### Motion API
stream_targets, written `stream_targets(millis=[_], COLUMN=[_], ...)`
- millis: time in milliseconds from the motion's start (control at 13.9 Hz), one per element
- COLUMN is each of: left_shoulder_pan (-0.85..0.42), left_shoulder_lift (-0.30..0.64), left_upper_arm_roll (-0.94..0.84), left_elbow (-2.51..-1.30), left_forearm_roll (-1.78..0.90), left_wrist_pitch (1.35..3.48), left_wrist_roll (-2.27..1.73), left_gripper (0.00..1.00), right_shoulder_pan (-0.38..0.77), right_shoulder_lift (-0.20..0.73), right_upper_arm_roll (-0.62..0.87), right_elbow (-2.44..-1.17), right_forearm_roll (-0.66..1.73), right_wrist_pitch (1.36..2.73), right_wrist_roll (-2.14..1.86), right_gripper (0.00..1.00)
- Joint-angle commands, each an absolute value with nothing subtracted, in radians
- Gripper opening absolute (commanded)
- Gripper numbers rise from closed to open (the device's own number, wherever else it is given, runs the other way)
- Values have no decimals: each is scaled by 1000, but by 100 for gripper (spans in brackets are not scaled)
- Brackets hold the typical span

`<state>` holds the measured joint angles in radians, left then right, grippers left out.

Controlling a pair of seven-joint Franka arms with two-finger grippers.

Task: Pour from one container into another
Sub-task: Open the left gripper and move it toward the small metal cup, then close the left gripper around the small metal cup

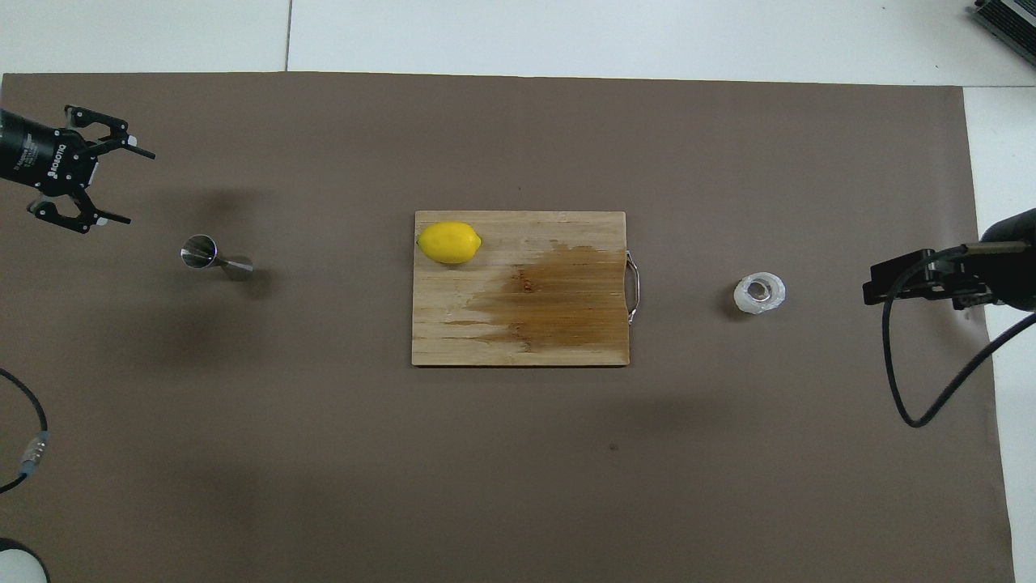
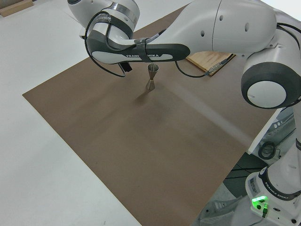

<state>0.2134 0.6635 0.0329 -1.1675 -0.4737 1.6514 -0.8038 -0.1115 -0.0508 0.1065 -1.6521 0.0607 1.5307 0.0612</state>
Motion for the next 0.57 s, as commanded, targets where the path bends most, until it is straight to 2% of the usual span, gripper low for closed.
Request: stream_targets(millis=[0, 72, 287, 503], left_shoulder_pan=[265, 293, 310, 342], left_shoulder_lift=[699, 728, 732, 689], left_upper_arm_roll=[28, 25, 26, 26], left_elbow=[-1193, -1195, -1241, -1394], left_forearm_roll=[-535, -561, -620, -733], left_wrist_pitch=[1680, 1686, 1689, 1735], left_wrist_roll=[-818, -818, -818, -816], left_gripper=[100, 100, 100, 100], right_shoulder_pan=[-123, -123, -123, -123], right_shoulder_lift=[-58, -58, -58, -58], right_upper_arm_roll=[110, 110, 110, 110], right_elbow=[-1663, -1663, -1663, -1663], right_forearm_roll=[81, 81, 81, 81], right_wrist_pitch=[1531, 1532, 1531, 1531], right_wrist_roll=[54, 54, 54, 54], right_gripper=[100, 100, 100, 100])
